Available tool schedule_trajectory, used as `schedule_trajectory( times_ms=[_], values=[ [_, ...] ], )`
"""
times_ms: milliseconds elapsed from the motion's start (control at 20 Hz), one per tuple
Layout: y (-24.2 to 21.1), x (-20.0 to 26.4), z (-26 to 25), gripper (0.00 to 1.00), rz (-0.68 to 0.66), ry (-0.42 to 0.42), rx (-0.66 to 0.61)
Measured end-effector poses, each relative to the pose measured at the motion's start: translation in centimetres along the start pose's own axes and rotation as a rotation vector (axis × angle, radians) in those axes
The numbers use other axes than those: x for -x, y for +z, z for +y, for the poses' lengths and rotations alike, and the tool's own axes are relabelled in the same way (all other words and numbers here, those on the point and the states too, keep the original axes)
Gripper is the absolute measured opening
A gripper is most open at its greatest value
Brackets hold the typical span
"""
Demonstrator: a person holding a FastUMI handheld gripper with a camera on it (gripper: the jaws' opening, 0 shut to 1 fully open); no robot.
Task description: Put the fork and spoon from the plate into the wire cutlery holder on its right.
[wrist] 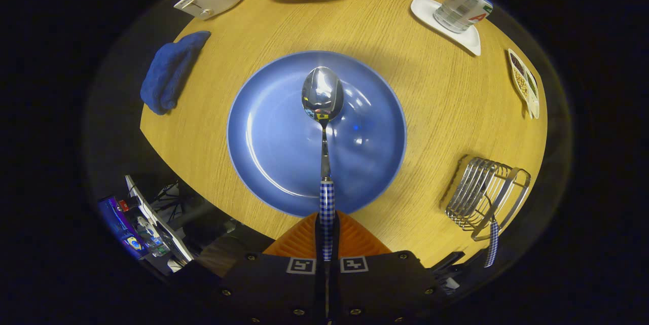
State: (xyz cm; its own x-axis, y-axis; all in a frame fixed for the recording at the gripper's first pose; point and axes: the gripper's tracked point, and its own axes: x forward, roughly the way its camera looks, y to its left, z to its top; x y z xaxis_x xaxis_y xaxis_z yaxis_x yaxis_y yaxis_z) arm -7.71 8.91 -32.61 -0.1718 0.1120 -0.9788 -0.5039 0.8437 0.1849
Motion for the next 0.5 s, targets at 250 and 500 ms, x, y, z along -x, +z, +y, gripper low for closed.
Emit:
schedule_trajectory(
  times_ms=[250, 500],
  values=[
    [-1.8, 1.6, -1.4, 0.03, 0.011, 0.027, -0.034],
    [-2.8, 2.3, -2.9, 0.03, 0.013, 0.017, -0.056]
  ],
)
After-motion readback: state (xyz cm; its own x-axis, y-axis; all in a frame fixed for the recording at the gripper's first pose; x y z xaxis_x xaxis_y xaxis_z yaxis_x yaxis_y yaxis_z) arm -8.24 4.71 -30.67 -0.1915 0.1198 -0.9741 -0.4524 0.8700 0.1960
